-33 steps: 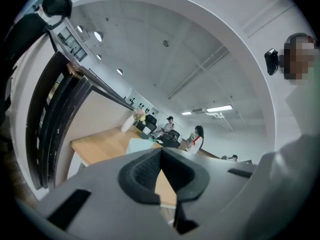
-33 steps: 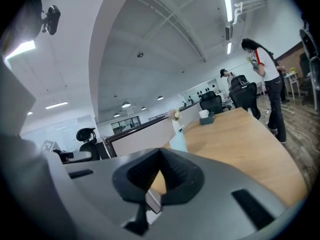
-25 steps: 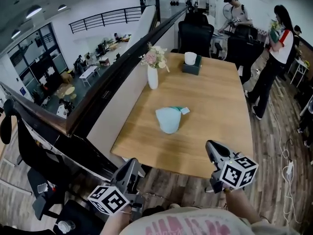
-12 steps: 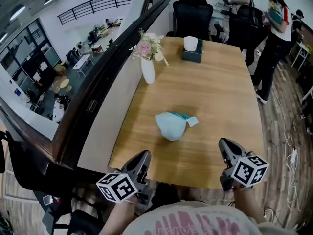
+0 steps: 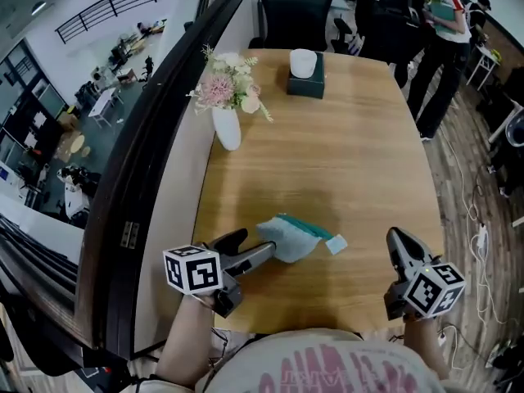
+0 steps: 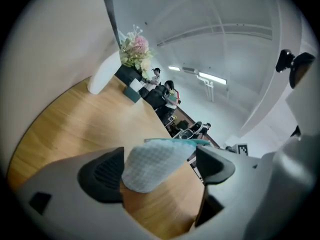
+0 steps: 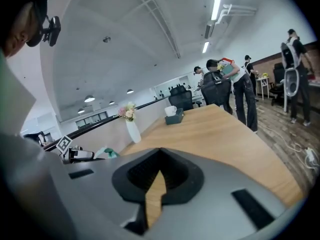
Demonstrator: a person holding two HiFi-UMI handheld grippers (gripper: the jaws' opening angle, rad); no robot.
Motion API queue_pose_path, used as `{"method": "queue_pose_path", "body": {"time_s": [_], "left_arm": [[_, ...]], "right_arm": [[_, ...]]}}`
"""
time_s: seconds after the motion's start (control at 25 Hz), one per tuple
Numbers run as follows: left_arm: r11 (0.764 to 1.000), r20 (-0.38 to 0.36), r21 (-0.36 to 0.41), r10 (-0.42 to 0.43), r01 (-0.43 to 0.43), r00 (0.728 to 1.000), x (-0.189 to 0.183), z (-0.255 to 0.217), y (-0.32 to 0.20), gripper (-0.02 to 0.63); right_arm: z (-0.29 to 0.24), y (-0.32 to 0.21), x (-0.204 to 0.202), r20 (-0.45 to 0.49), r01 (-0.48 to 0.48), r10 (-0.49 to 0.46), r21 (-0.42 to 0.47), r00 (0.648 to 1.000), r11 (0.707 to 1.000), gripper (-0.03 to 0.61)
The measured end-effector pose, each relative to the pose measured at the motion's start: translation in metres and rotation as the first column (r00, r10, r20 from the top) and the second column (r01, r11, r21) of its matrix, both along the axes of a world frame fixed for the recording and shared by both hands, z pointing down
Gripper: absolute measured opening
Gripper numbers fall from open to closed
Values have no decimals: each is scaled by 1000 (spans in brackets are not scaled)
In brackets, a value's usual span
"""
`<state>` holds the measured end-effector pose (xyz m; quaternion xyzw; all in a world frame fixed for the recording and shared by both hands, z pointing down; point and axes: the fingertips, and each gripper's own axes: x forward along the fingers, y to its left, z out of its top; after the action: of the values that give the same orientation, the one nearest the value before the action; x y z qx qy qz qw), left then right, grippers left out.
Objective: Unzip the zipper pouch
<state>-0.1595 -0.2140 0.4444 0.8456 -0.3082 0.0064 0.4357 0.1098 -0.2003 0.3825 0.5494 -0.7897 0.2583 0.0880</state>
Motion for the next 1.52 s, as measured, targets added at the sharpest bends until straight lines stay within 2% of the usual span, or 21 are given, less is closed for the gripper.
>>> {"method": "queue_pose_path", "body": {"time_s": [0.08, 0.16, 0.28, 0.4, 0.56, 0.64, 0.68, 0.76, 0.84, 0.92, 1.12, 1.28, 1.4, 1.52], "left_arm": [[998, -14, -35, 57, -58, 998, 2, 9, -11, 489], [990, -80, -63, 124, -129, 989, 8, 12, -19, 517], [966, -194, -80, 228, -247, 954, 21, 13, -28, 532], [931, -251, -79, 326, -355, 911, 32, 20, -33, 532], [871, -279, -48, 458, -488, 844, 48, 27, -31, 500], [858, -262, -24, 490, -514, 831, 54, 24, -30, 443], [862, -249, -9, 489, -506, 836, 56, 21, -31, 417], [880, -226, 33, 468, -474, 854, 59, 12, -34, 294], [891, -213, 78, 452, -446, 866, 62, 1, -36, 230], [898, -185, 100, 440, -429, 879, 66, -6, -34, 118], [894, -62, 119, 442, -433, 895, 81, -3, -16, 89], [911, -20, 149, 390, -383, 920, 92, -13, 0, 46], [924, -5, 211, 327, -319, 945, 102, -30, 14, 25], [907, 56, 315, 274, -278, 960, 117, -45, 32, 18]], "right_arm": [[3, -2, 9, -7, -46, 45, -12, 999, 999, -3], [6, -6, 16, -7, -82, 82, -20, 997, 996, -3], [9, -13, 17, -8, -114, 113, -25, 994, 993, -3], [14, -14, 14, -19, -123, 122, -35, 992, 992, -3], [20, -11, 17, -40, -140, 138, -51, 990, 989, -3], [21, -9, 21, -36, -153, 151, -56, 988, 987, -3], [22, -8, 23, -32, -160, 158, -58, 987, 985, -3], [24, -5, 28, -26, -169, 167, -66, 986, 983, -3], [27, -3, 31, -24, -168, 167, -71, 986, 983, -3], [29, -1, 32, -19, -163, 162, -73, 987, 984, -3], [29, 0, 43, 17, -151, 152, -65, 988, 986, -3], [29, -1, 49, 44, -94, 97, -68, 994, 993, -3], [18, -5, 41, 123, -6, 13, -57, 992, 998, -3], [-3, -4, 15, 250, 153, -140, -32, 958, 988, -3]]}}
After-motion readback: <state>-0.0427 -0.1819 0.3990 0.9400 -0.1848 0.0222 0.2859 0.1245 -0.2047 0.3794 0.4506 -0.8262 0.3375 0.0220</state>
